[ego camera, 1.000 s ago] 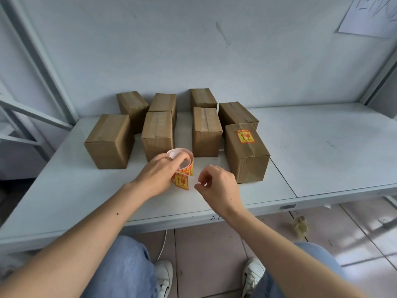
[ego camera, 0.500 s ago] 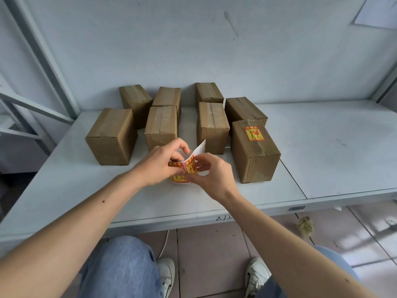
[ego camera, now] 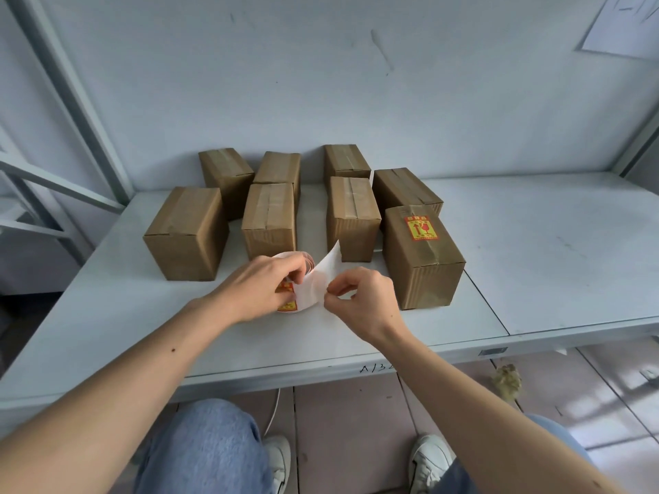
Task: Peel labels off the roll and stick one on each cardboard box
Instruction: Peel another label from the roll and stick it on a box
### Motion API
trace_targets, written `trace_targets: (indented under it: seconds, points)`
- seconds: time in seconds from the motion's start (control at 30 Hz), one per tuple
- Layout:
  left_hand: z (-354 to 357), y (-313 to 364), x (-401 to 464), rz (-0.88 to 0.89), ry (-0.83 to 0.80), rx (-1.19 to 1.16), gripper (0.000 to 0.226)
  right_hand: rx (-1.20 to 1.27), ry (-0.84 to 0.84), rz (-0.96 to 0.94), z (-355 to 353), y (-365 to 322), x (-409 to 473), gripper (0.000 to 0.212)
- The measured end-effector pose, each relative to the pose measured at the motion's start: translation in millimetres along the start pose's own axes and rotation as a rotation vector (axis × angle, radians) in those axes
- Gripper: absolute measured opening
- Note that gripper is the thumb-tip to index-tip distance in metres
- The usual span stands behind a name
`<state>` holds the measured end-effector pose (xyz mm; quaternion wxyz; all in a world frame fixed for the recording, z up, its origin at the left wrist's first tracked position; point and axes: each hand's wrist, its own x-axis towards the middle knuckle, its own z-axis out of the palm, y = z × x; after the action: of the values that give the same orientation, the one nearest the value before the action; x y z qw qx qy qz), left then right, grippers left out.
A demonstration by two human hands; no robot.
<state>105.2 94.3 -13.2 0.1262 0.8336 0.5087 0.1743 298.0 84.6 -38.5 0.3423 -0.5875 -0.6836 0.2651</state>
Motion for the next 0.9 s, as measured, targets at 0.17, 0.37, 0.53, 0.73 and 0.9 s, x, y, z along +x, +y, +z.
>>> trace_targets:
  seconds: [0.17,0.37,0.53,0.73,0.9]
  points:
    - [1.3,5.5,1.1,-0.029,0.095,-0.056,0.015,-0.144,0.197,-0.090,-5.8,-6.9,-7.2,0.006]
    - [-19.8,42.6,13.7,-0.279,0.197,-0.353,0.044,-0.453,0.536,-0.552,-9.6,-10.3,-1.5,0.009]
    - [-26.7,52.0,27.4,-0.348,0.184,-0.406,0.021,-0.508,0.581,-0.636,-19.0,-14.3,4.0,0.012]
    - [-44.0,41.3,54.9,-0.217,0.122,-0.291,0.018,-0.347,0.285,-0.444,-53.6,-24.1,22.9,0.024]
    - [-61.5,42.1,88.9,-0.030,0.055,0.032,0.018,-0.144,0.052,-0.154,-90.0,-45.1,75.7,0.019]
